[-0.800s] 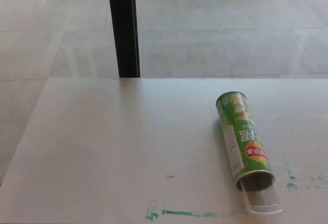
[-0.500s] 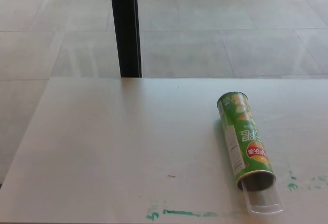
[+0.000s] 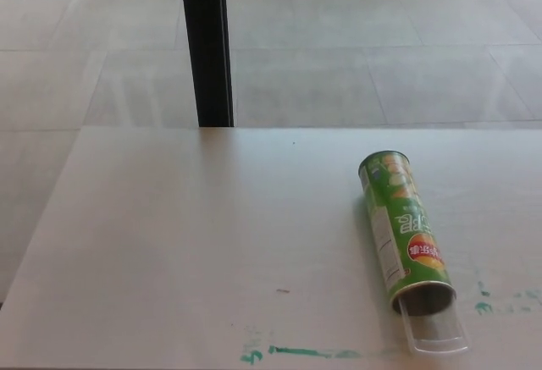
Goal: Use the finger on the right hand of the robot to pull out the chips tray kept inside a container in the middle of the desk
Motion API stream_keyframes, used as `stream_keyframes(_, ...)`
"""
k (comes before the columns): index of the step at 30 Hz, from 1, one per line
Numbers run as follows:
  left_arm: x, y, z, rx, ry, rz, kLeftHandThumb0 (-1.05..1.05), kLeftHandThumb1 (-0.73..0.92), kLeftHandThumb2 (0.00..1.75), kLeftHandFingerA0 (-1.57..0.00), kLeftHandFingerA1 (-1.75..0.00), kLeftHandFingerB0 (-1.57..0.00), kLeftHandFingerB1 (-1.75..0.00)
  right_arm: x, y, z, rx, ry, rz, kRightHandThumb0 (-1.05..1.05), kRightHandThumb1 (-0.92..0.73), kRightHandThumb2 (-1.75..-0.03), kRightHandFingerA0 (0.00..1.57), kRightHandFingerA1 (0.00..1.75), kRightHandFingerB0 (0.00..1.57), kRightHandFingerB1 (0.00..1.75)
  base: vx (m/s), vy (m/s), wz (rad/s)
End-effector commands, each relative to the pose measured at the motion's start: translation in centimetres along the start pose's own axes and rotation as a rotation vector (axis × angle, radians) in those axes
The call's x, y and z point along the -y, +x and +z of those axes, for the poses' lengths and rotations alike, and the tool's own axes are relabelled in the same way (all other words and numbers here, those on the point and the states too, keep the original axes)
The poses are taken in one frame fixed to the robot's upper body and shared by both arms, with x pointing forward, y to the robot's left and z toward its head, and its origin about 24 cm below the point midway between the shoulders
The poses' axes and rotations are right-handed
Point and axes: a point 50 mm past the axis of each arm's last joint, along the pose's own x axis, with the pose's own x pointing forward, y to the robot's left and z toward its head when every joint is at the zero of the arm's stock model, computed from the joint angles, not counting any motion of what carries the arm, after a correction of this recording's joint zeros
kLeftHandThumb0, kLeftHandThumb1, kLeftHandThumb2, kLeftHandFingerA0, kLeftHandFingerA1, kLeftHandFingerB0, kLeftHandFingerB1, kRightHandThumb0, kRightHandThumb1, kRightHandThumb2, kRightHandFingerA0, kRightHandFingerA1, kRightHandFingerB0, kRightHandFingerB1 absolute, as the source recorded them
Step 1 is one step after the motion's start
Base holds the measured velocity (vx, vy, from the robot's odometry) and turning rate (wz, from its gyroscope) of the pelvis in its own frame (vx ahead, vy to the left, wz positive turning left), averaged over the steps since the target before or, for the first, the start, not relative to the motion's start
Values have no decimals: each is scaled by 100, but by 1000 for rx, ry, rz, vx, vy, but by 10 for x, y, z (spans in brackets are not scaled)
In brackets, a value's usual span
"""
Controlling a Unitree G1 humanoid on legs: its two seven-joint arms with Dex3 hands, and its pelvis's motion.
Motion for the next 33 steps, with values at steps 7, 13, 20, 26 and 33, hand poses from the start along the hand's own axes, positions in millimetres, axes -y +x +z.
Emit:
stream_keyframes(7, -7, -1, 3, 7, -30, 2, -47, 73, 61, -57, -65, -57, -57, -60, 1, 121, 440, -190, 279, -3, -61, -58, 85, 88, 24, 36, 0, 0, 0)
stream_keyframes(13, -7, -2, 2, 4, -23, 6, -48, 73, 61, -57, -63, -59, -58, -99, -7, 128, 454, -268, 465, -13, -58, -59, 88, 92, 26, 37, 0, 0, 0)
stream_keyframes(20, -9, -2, 5, 15, -3, 2, -49, 73, 62, -57, -63, -60, -60, -132, -13, 121, 444, -377, 633, -11, -57, -56, 90, 103, 27, 36, 0, 0, 0)
stream_keyframes(26, -9, -1, 4, -2, -5, 10, -48, 73, 61, -59, -64, -66, -68, -153, -23, 117, 454, -572, 739, -9, -56, -56, 87, 117, 28, 37, 0, 0, 0)
stream_keyframes(33, -8, -2, 3, 0, -1, 5, -48, 73, 62, -58, -63, -57, -55, -166, -16, 113, 475, -685, 789, -9, -54, -56, 91, 112, 33, 37, 0, 0, 0)
